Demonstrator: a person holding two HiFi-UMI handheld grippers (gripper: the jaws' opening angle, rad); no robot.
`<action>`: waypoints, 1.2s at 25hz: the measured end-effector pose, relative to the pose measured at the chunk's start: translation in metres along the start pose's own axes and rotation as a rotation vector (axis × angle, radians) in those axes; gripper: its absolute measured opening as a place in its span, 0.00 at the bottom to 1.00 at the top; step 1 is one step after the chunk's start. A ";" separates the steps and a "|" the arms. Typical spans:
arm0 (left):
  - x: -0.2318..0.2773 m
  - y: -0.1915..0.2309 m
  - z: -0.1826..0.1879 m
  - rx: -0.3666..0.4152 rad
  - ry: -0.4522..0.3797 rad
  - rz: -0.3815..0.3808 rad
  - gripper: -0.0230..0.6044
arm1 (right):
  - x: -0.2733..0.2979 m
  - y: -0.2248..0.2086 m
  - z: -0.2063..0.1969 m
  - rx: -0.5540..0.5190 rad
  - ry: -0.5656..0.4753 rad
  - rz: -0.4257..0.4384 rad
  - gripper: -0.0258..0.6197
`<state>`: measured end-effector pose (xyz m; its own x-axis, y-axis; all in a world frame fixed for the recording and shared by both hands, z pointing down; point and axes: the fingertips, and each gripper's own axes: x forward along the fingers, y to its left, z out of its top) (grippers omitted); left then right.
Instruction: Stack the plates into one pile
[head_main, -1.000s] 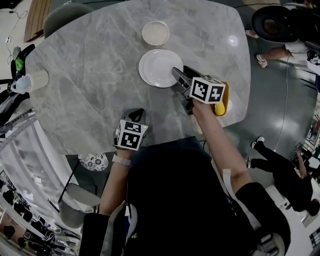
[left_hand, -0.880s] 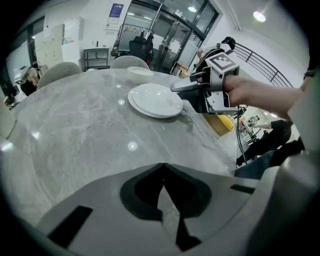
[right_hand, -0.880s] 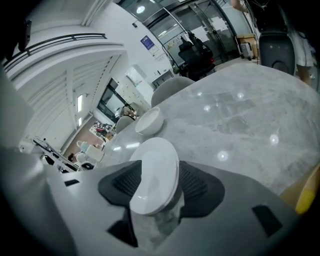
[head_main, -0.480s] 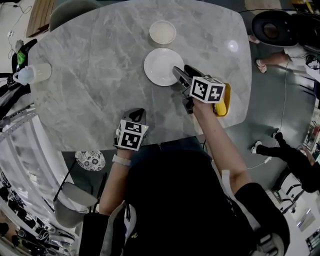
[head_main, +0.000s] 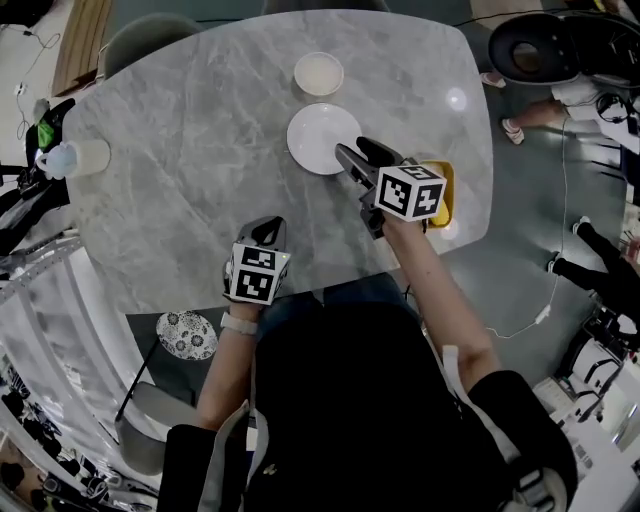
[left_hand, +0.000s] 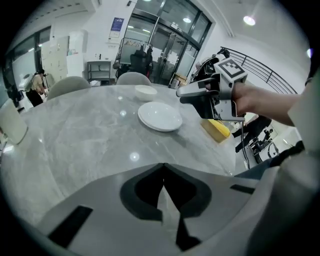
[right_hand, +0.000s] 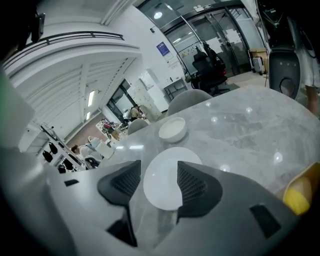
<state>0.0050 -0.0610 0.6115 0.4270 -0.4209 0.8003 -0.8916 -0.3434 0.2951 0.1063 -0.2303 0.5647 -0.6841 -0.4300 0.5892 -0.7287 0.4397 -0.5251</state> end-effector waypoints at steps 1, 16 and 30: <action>-0.004 0.001 0.004 0.007 -0.017 0.004 0.05 | -0.004 0.007 0.001 -0.012 -0.006 0.006 0.41; -0.075 -0.004 0.089 0.146 -0.247 0.024 0.05 | -0.092 0.094 0.024 -0.230 -0.150 -0.003 0.12; -0.176 -0.052 0.177 0.262 -0.576 -0.072 0.05 | -0.184 0.160 0.049 -0.393 -0.309 -0.033 0.10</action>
<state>0.0027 -0.1171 0.3629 0.5623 -0.7479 0.3528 -0.8223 -0.5510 0.1424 0.1138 -0.1191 0.3423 -0.6818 -0.6361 0.3612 -0.7233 0.6602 -0.2027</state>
